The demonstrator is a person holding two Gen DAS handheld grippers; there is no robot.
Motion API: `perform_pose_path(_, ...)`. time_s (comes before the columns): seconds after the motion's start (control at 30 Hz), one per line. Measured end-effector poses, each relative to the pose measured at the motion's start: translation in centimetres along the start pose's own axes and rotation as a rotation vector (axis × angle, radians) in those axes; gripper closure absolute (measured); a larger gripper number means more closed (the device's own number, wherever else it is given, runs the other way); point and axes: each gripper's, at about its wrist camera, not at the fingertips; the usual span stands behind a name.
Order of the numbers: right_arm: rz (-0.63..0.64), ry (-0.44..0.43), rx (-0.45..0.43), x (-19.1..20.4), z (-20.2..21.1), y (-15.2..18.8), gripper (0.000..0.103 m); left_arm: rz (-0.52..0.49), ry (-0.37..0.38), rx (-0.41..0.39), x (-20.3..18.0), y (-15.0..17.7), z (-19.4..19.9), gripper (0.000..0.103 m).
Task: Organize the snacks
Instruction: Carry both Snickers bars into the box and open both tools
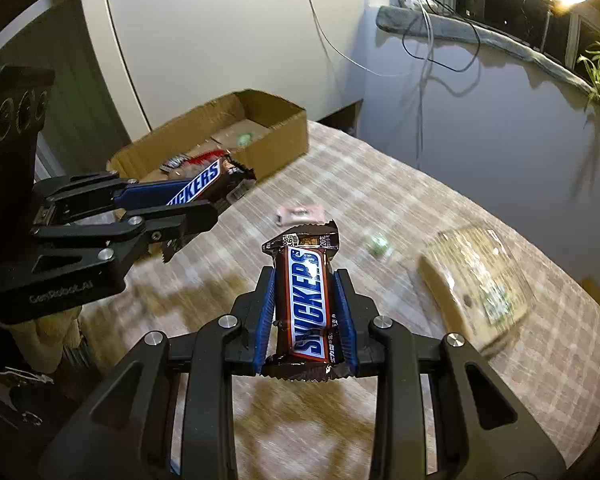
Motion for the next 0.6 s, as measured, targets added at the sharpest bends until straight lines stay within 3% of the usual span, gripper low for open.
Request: perform_pose_path(0.6,0.054,-0.064,-0.05,6.5,-2.5,-6.4,0.073,0.065,-0.08,-0.088,6.7,0.4,5.4,0.076)
Point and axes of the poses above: each gripper's, at about its wrist camera, not at the fingertips, and z roughly against the way its jaws point, x to its left, y to its underside, and after that the axes turned 9 degrees about y, right-handed
